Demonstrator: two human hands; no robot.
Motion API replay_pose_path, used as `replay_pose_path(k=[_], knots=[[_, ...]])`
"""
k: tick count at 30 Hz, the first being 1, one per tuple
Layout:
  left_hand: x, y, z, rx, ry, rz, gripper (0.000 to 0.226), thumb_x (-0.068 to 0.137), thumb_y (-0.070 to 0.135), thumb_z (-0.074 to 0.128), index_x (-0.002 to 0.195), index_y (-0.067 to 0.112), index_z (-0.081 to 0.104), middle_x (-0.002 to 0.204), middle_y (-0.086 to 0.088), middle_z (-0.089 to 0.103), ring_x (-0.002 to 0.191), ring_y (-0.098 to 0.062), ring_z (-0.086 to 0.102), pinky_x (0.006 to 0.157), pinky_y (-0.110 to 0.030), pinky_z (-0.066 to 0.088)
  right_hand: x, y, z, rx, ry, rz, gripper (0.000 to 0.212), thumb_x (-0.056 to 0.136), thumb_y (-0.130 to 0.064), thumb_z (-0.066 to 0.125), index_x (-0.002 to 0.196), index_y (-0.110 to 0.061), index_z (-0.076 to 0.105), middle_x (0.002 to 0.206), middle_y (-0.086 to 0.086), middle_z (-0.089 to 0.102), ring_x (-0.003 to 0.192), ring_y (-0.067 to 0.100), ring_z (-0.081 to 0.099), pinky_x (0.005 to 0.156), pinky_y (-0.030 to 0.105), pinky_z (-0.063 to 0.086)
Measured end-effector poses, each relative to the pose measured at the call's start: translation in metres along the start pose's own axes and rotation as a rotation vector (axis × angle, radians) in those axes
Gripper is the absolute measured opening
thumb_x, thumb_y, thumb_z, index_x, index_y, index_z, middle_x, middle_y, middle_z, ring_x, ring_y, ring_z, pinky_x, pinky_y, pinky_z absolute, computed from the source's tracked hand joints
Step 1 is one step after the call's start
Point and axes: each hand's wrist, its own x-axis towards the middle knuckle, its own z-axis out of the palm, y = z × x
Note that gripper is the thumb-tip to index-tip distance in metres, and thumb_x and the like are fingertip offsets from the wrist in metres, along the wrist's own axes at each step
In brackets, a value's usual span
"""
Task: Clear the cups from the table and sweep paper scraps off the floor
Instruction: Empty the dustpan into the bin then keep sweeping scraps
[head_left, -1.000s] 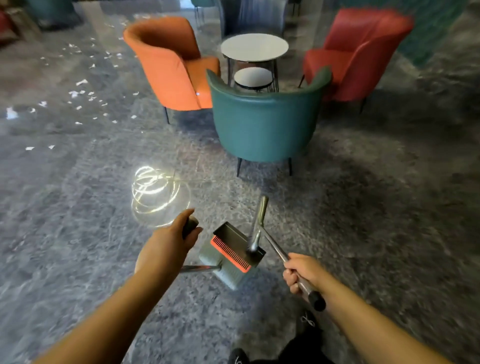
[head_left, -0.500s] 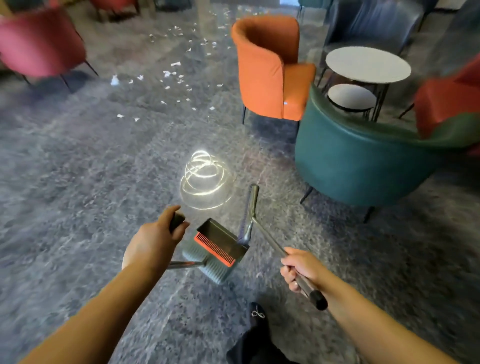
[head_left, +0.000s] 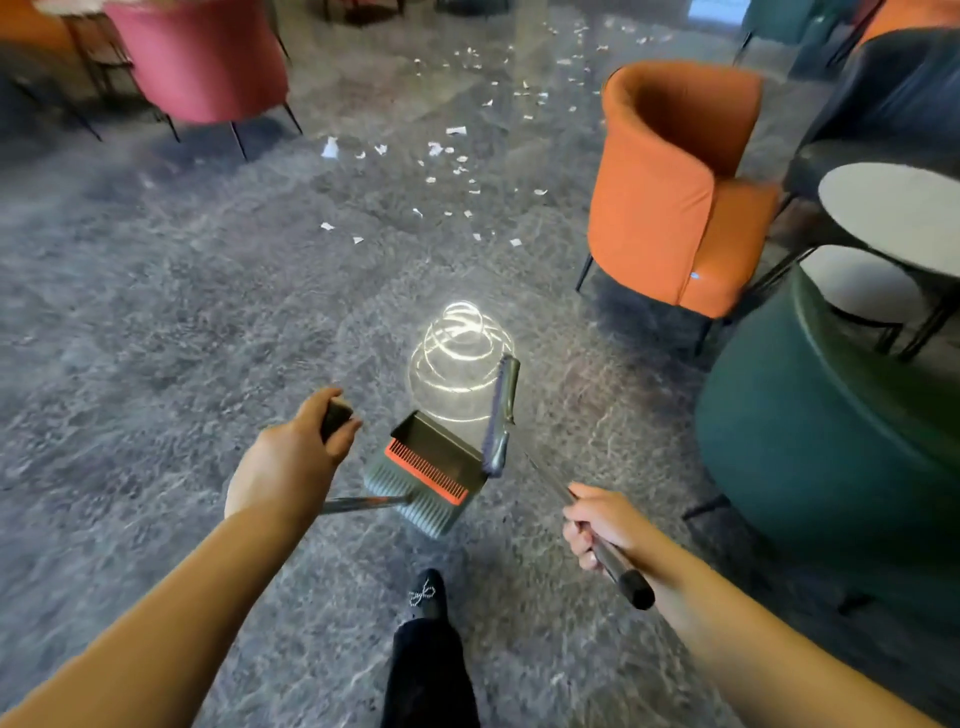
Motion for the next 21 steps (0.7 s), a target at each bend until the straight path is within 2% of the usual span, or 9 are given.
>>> replay_pose_path(k=[3, 6, 10, 13, 16, 18, 21], knots=[[0.069, -0.008, -0.002, 0.003, -0.031, -0.007, 0.048, 0.094, 0.056, 0.048, 0.138, 0.038, 0.042, 0.096, -0.013, 0.070, 0.083, -0.033, 0.064, 0.063, -0.037, 0.048, 0.047, -0.052, 0.019, -0.029, 0.005, 0.002, 0.056, 0.101, -0.002, 0.030, 0.152, -0.017, 0.013, 0.058, 0.004, 0.035, 0.033, 0.008, 0.034, 0.037, 0.015, 0.026], [0.137, -0.012, -0.007, 0.000, -0.066, -0.001, 0.048, 0.094, 0.053, 0.050, 0.138, 0.035, 0.044, 0.097, -0.014, 0.070, 0.084, -0.034, 0.065, 0.067, -0.040, 0.053, 0.084, -0.108, 0.039, -0.029, 0.029, -0.008, 0.060, 0.101, -0.002, 0.030, 0.154, -0.021, 0.008, 0.052, 0.003, 0.036, 0.033, 0.009, 0.034, 0.035, 0.016, 0.026], [0.223, -0.010, -0.009, 0.010, -0.094, 0.022, 0.047, 0.095, 0.051, 0.050, 0.138, 0.034, 0.044, 0.096, -0.014, 0.070, 0.083, -0.034, 0.064, 0.065, -0.039, 0.052, 0.129, -0.173, 0.055, -0.022, 0.022, -0.008, 0.060, 0.101, -0.002, 0.030, 0.154, -0.021, 0.009, 0.051, 0.003, 0.036, 0.034, 0.010, 0.033, 0.036, 0.017, 0.026], [0.285, -0.005, -0.005, 0.008, -0.081, 0.018, 0.048, 0.095, 0.051, 0.050, 0.139, 0.034, 0.045, 0.096, -0.014, 0.070, 0.083, -0.034, 0.064, 0.062, -0.036, 0.047, 0.161, -0.218, 0.062, -0.048, 0.010, -0.007, 0.057, 0.101, -0.002, 0.030, 0.153, -0.020, 0.016, 0.057, 0.004, 0.034, 0.037, 0.010, 0.031, 0.036, 0.018, 0.025], [0.349, 0.005, 0.005, 0.011, -0.067, 0.006, 0.048, 0.095, 0.053, 0.050, 0.139, 0.035, 0.045, 0.093, -0.012, 0.070, 0.075, -0.030, 0.061, 0.058, -0.033, 0.042, 0.197, -0.265, 0.062, -0.039, -0.005, -0.026, 0.050, 0.100, 0.000, 0.028, 0.148, -0.016, 0.026, 0.060, 0.004, 0.031, 0.037, 0.009, 0.030, 0.037, 0.017, 0.024], [0.396, 0.014, 0.014, 0.004, -0.059, -0.006, 0.047, 0.095, 0.053, 0.050, 0.139, 0.035, 0.046, 0.093, -0.013, 0.070, 0.073, -0.029, 0.059, 0.058, -0.032, 0.041, 0.229, -0.302, 0.059, -0.029, 0.005, -0.006, 0.051, 0.101, -0.001, 0.027, 0.148, -0.019, 0.023, 0.060, 0.003, 0.030, 0.034, 0.008, 0.031, 0.035, 0.015, 0.025], [0.464, 0.031, 0.027, -0.004, -0.051, -0.001, 0.046, 0.095, 0.051, 0.051, 0.137, 0.031, 0.049, 0.093, -0.015, 0.070, 0.081, -0.035, 0.063, 0.060, -0.034, 0.041, 0.275, -0.357, 0.053, -0.025, -0.012, 0.010, 0.052, 0.101, -0.001, 0.026, 0.150, -0.018, 0.020, 0.060, 0.003, 0.030, 0.034, 0.008, 0.031, 0.035, 0.015, 0.025]])
